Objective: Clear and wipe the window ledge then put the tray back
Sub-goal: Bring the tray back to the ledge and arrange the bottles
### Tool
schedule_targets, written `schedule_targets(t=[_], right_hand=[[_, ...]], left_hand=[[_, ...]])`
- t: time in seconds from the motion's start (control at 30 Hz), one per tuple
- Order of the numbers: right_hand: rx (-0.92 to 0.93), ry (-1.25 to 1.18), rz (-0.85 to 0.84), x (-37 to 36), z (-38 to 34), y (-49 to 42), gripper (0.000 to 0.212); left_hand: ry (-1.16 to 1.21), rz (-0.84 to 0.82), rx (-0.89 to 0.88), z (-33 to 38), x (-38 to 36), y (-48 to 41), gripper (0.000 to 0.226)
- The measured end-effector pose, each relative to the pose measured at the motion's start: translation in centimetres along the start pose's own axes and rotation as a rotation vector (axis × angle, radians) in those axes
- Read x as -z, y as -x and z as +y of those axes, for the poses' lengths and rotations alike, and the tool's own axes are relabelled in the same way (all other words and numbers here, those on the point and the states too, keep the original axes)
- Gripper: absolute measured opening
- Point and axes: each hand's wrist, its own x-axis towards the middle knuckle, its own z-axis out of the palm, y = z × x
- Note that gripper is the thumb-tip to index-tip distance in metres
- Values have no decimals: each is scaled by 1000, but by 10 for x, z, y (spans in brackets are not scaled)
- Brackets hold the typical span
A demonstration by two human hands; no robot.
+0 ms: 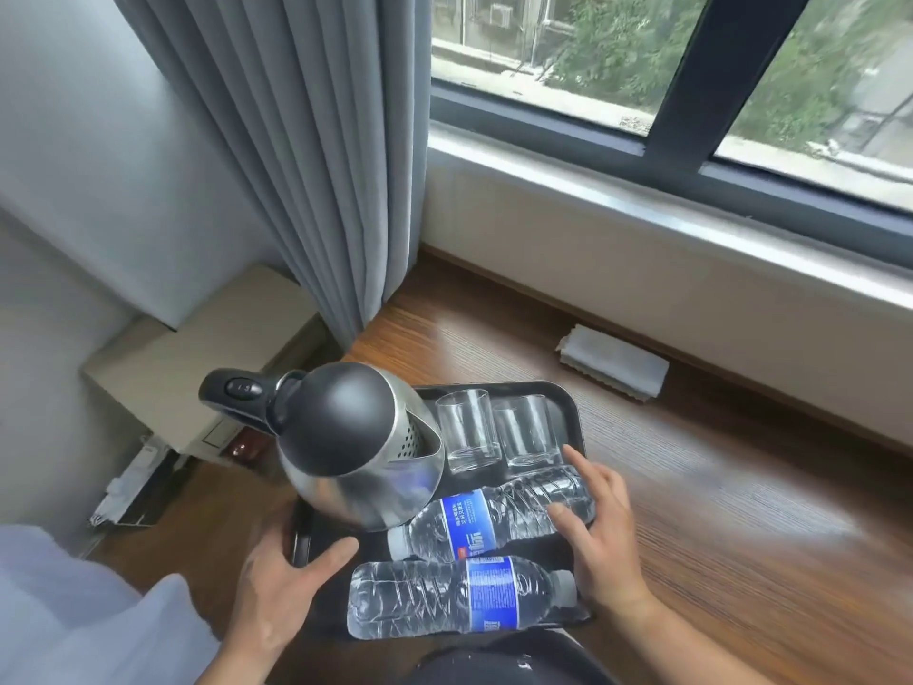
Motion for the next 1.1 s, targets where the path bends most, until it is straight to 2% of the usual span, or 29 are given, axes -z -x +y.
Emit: schedule_targets(t=[0.1,0.23,0.33,0.47,0.53,0.73,0.8,0.9,1.1], right_hand=[[-34,31,16,-18,1,-25,61],[-78,38,51,-37,4,-49,59],[-112,47,91,-53,0,-62,58],[-159,45,193,-71,-3,-68,56],[-193,52,236,-82,-2,-71,56],[-264,83,392,-113,6,-80,56],[-289,87,433,-125,10,-83,56],[-313,83,481,-142,16,-85,55],[-360,79,560,-164,22,-93,52]], left_hand=[[2,-33,7,2,6,-38,64],[-40,-90,-1,5,10,-83,82],[-33,-145,8,14,13,-119,85],[-110,-217,-39,22,19,-162,120],[-126,-251,-60,27,17,-186,120],[-140,-387,-120,28,6,-250,98],[-159,-418,-131,28,3,-267,106],[-202,-459,-144,26,0,-292,137],[-271,-534,-165,32,-6,-320,142]])
